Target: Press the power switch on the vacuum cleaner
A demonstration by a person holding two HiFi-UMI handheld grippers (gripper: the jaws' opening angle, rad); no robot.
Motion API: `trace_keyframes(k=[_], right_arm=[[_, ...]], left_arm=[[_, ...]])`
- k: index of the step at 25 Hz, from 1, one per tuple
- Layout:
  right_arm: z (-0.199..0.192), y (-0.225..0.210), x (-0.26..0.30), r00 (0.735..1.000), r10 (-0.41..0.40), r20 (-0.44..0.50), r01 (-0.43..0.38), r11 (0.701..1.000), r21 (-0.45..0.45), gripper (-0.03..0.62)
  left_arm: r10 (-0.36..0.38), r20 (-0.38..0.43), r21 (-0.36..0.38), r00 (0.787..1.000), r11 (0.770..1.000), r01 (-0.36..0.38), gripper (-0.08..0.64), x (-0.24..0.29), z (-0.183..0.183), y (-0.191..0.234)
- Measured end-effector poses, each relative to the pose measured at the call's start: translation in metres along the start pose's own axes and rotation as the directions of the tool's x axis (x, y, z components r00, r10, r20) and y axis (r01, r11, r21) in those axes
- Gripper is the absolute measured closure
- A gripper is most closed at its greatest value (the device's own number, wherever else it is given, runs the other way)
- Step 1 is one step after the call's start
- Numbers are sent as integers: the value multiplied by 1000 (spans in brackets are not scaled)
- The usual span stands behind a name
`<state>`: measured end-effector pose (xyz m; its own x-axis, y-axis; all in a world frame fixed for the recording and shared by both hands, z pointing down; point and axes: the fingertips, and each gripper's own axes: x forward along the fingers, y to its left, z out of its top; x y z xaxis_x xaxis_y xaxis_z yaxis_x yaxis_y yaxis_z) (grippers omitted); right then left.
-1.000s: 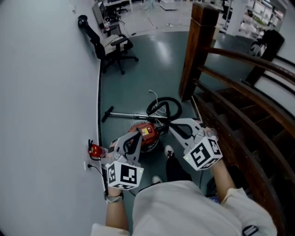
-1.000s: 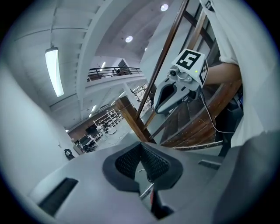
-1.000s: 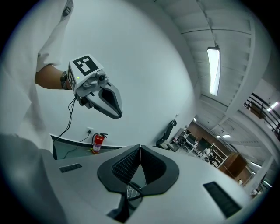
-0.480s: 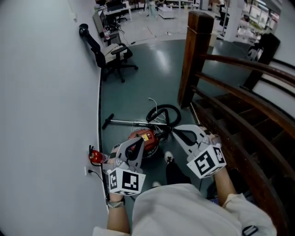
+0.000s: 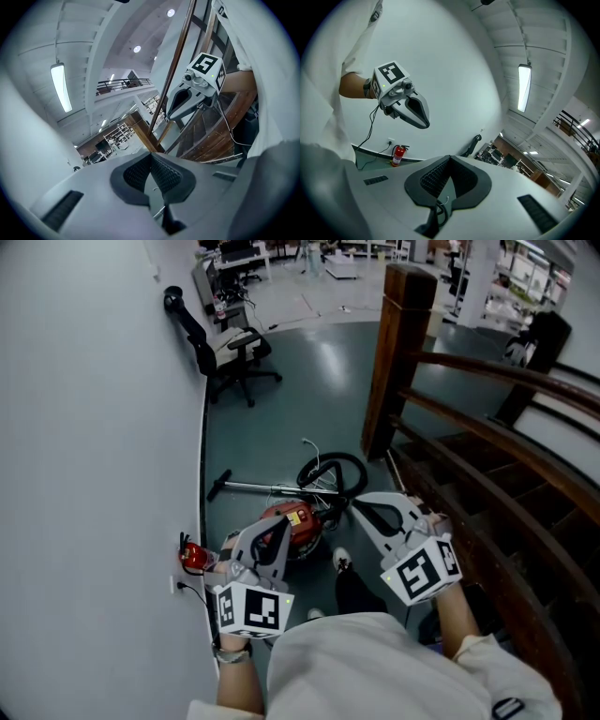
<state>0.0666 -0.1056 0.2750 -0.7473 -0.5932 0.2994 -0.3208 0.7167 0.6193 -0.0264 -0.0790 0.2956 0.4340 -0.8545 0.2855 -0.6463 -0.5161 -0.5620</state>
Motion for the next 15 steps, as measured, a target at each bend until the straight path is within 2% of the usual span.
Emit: trace_keyframes(k=[15], right_arm=[[-2, -1, 0, 1000, 4, 1, -4, 1000, 2, 565]], left_arm=[[-5, -18, -1, 1000, 1000, 5, 558, 4, -4, -3]])
